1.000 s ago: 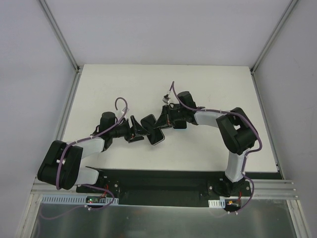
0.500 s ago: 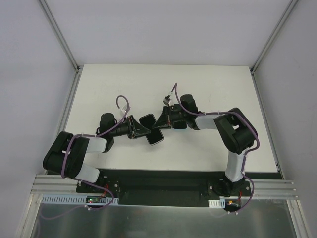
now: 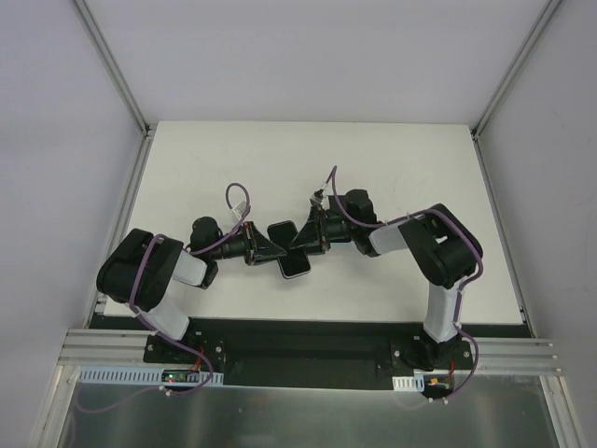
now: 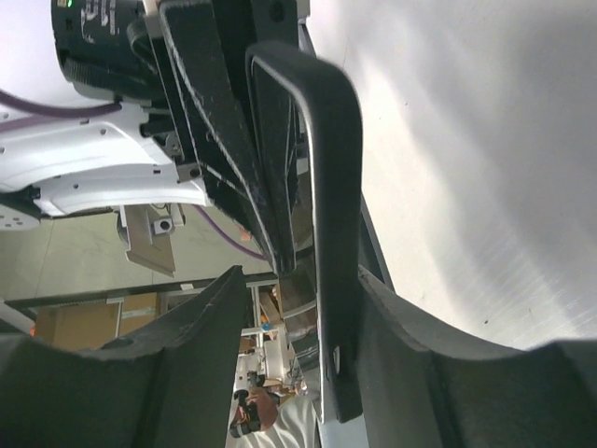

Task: Put the phone into the phone case

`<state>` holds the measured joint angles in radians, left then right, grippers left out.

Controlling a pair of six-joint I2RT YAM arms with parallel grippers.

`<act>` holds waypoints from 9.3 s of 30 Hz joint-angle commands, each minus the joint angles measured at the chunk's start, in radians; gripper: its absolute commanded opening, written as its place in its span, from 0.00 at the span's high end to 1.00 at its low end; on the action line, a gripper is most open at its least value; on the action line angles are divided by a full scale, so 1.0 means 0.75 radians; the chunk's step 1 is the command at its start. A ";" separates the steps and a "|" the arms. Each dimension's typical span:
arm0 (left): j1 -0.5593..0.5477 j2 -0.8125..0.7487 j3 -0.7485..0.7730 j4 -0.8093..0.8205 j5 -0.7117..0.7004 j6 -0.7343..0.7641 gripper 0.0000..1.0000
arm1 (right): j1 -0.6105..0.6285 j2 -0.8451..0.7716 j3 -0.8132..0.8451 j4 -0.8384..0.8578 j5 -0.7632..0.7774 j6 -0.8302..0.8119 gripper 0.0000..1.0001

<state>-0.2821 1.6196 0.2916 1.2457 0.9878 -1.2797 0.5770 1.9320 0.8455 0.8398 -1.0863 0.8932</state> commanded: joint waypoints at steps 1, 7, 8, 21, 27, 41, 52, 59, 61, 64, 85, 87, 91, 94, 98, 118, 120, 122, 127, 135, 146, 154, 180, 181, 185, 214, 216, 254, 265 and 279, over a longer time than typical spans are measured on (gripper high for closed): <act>0.006 -0.006 0.028 0.163 -0.004 -0.010 0.98 | 0.018 -0.034 -0.080 0.460 -0.126 0.209 0.50; 0.008 0.002 0.049 0.188 0.002 -0.028 0.97 | 0.034 0.093 -0.117 0.924 -0.112 0.511 0.52; 0.010 0.005 0.051 0.188 0.002 -0.030 0.98 | 0.034 0.093 -0.123 0.924 -0.110 0.503 0.52; 0.075 0.039 0.037 0.206 -0.022 -0.046 0.97 | 0.067 0.054 -0.189 0.924 -0.116 0.437 0.55; 0.102 0.068 0.035 0.221 -0.012 -0.061 0.97 | 0.069 0.032 -0.201 0.924 -0.112 0.433 0.61; 0.127 0.164 0.010 0.351 -0.012 -0.141 0.93 | 0.094 0.011 -0.195 0.923 -0.090 0.447 0.67; 0.127 0.172 -0.049 0.472 0.029 -0.173 0.50 | 0.096 0.052 -0.111 0.921 -0.020 0.556 0.94; 0.125 0.227 -0.070 0.542 0.025 -0.204 0.59 | 0.096 0.103 -0.101 0.924 -0.020 0.558 0.76; 0.123 0.252 -0.074 0.566 0.023 -0.214 0.65 | 0.096 0.124 -0.107 0.921 -0.018 0.554 0.70; 0.123 0.281 -0.078 0.581 0.016 -0.227 0.74 | 0.096 0.144 -0.123 0.921 -0.012 0.541 0.58; 0.125 0.354 -0.072 0.581 -0.027 -0.253 0.75 | 0.106 0.126 -0.191 0.921 -0.006 0.494 0.85; 0.125 0.340 -0.080 0.581 -0.014 -0.247 0.71 | 0.106 0.124 -0.187 0.924 0.000 0.500 0.89; 0.125 0.303 -0.123 0.581 -0.006 -0.237 0.57 | 0.108 0.118 -0.172 0.924 0.013 0.519 0.94; 0.123 0.258 -0.178 0.583 -0.010 -0.223 0.49 | 0.106 0.126 -0.158 0.923 0.025 0.531 0.95; 0.116 0.191 -0.244 0.581 -0.022 -0.218 0.48 | 0.108 0.152 -0.133 0.924 0.045 0.558 0.95; -0.006 -0.055 -0.354 0.581 -0.196 -0.345 0.64 | 0.102 0.249 -0.105 0.924 0.092 0.572 0.95; -0.008 -0.073 -0.364 0.581 -0.213 -0.349 0.67 | 0.104 0.255 -0.103 0.924 0.092 0.572 0.95; -0.008 -0.069 -0.364 0.579 -0.213 -0.351 0.75 | 0.102 0.255 -0.103 0.924 0.092 0.574 0.94; -0.012 -0.053 -0.362 0.579 -0.227 -0.353 0.89 | 0.104 0.249 -0.113 0.924 0.092 0.572 0.80; -0.012 -0.026 -0.360 0.583 -0.233 -0.351 0.97 | 0.104 0.228 -0.131 0.924 0.090 0.564 0.52; -0.012 -0.045 -0.344 0.573 -0.229 -0.351 0.60 | 0.106 0.189 -0.168 0.924 0.092 0.558 0.57; -0.017 -0.112 -0.346 0.581 -0.221 -0.333 0.53 | 0.116 0.181 -0.162 0.926 0.105 0.576 0.89; -0.035 -0.178 -0.350 0.493 -0.225 -0.253 1.00 | 0.141 0.175 -0.160 0.926 0.145 0.625 0.61; -0.035 -0.178 -0.350 0.493 -0.221 -0.253 1.00 | 0.141 0.173 -0.160 0.924 0.145 0.623 0.58; -0.035 -0.192 -0.342 0.479 -0.215 -0.255 0.69 | 0.141 0.167 -0.156 0.924 0.143 0.629 0.58; -0.035 -0.860 -0.189 -0.760 -0.370 0.188 0.53 | 0.155 0.169 -0.127 0.926 0.148 0.650 0.94; -0.035 -0.944 -0.170 -0.881 -0.399 0.246 0.46 | 0.155 0.167 -0.127 0.926 0.148 0.654 0.94; -0.031 -1.000 -0.168 -1.344 -0.542 0.385 0.30 | 0.163 0.204 -0.090 0.926 0.176 0.687 0.98; -0.031 -0.934 -0.178 -1.107 -0.519 0.262 0.31 | 0.172 0.218 -0.107 0.926 0.176 0.676 0.97; -0.021 -0.724 -0.272 -0.726 -0.481 0.070 0.76 | 0.192 0.210 -0.109 0.926 0.180 0.681 0.91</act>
<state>-0.3000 1.0557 0.1013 0.6098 0.6220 -1.1950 0.7074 2.1075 0.7441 1.2236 -0.9360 1.4021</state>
